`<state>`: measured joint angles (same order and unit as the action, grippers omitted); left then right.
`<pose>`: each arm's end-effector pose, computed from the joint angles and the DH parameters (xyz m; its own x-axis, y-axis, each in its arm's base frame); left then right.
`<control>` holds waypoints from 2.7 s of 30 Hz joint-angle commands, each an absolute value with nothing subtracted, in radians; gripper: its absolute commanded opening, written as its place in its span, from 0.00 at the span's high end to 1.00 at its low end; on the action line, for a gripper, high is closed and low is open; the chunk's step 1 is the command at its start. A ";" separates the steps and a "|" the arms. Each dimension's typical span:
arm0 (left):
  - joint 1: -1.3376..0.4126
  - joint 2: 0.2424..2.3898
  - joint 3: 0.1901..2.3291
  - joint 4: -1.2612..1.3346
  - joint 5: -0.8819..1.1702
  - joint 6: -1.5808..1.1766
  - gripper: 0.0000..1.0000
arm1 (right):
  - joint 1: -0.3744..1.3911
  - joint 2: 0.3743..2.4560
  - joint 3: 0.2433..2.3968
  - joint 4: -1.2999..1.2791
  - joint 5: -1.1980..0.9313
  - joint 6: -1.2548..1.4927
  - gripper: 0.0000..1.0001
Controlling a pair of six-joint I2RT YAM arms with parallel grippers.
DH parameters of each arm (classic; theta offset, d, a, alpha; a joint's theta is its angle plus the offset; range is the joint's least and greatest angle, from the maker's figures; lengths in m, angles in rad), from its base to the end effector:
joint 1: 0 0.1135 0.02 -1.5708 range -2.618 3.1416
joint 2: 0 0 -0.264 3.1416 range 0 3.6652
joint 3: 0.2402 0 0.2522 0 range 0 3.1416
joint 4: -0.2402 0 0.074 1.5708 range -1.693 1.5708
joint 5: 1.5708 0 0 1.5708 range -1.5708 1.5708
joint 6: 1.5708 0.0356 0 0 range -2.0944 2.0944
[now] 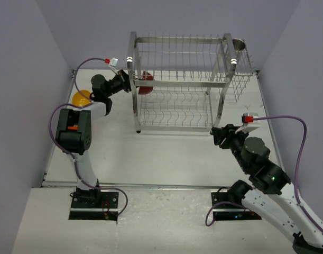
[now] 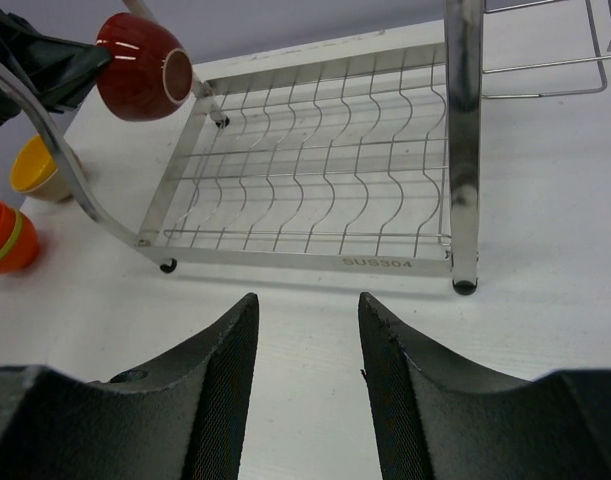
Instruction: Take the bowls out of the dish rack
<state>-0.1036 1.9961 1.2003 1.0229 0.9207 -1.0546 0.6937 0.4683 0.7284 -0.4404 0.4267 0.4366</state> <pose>0.4310 -0.0733 0.2425 -0.6148 -0.4653 -0.6368 0.6064 0.2373 -0.7589 0.0943 0.0593 0.3346 -0.2387 0.3022 -0.9229 -0.1855 0.9187 0.3488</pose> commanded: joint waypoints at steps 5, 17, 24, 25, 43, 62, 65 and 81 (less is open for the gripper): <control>-0.071 1.833 1.295 0.651 0.839 -0.706 1.00 | 0.696 0.443 0.723 -0.400 0.397 0.434 0.54; -0.034 1.687 1.281 0.289 0.688 -0.525 1.00 | 0.696 0.428 0.732 -0.402 0.373 0.431 0.54; -0.011 1.589 1.377 -0.050 0.481 -0.364 1.00 | 0.698 0.431 0.735 -0.403 0.364 0.433 0.54; -0.008 1.580 1.394 -0.136 0.447 -0.345 1.00 | 0.698 0.431 0.736 -0.405 0.362 0.433 0.54; 0.063 1.598 1.572 -0.522 -0.176 -0.222 1.00 | 0.698 0.411 0.750 -0.425 0.284 0.439 0.55; 0.110 1.789 1.663 -0.483 -0.270 -0.207 1.00 | 0.698 0.384 0.755 -0.448 0.295 0.442 0.55; 0.112 1.815 1.675 -0.476 -0.273 -0.210 1.00 | 0.698 0.373 0.753 -0.451 0.295 0.443 0.55; 0.114 1.956 1.727 -0.443 -0.305 -0.207 1.00 | 0.699 0.376 0.753 -0.446 0.311 0.439 0.55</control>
